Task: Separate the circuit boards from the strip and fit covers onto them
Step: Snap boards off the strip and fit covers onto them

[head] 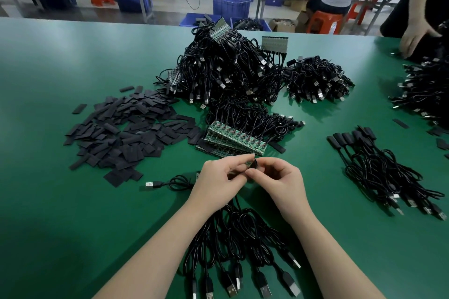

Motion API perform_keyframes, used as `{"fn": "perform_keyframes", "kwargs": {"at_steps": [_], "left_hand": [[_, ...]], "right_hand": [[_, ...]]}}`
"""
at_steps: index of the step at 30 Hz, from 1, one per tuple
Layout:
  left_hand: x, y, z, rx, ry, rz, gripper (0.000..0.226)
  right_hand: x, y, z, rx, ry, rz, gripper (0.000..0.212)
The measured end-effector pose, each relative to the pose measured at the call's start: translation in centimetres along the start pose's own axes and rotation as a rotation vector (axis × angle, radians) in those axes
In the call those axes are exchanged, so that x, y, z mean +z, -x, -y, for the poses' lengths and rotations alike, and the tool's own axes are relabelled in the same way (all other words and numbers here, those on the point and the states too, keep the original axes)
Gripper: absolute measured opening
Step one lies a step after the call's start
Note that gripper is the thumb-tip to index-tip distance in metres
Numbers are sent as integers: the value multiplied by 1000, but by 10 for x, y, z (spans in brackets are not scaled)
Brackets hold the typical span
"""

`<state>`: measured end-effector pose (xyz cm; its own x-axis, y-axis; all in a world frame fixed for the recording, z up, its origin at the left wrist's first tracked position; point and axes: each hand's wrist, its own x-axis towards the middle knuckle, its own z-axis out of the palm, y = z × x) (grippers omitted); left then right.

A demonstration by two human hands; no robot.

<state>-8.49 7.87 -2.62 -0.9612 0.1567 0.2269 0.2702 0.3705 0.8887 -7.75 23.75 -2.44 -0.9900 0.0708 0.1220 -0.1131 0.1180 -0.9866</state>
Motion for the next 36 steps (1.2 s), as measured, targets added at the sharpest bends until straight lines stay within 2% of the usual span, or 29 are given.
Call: {"fn": "perform_keyframes", "kwargs": {"at_steps": [5, 12, 14, 17, 20, 23, 29, 36], "left_hand": [[-1, -1, 2, 1, -19, 8, 54], [-1, 0, 0, -6, -52, 13, 54], [0, 0, 0, 27, -188, 8, 52], [3, -2, -2, 109, -558, -5, 48], [7, -3, -1, 84, -755, 44, 55], [7, -4, 2, 41, -749, 29, 47], [9, -3, 2, 62, -691, -23, 22], [1, -1, -3, 88, -422, -90, 27]], "right_hand": [[0, 0, 2, -42, 78, 13, 20], [-1, 1, 1, -10, 17, -26, 14], [-3, 0, 0, 23, -57, -72, 13], [-7, -2, 0, 86, -173, -177, 6], [-8, -5, -1, 135, -277, -267, 19], [-6, -5, -2, 138, -357, -279, 19], [-5, -5, -4, 116, -393, -261, 7], [-6, -6, -8, 75, -369, -204, 21]]}}
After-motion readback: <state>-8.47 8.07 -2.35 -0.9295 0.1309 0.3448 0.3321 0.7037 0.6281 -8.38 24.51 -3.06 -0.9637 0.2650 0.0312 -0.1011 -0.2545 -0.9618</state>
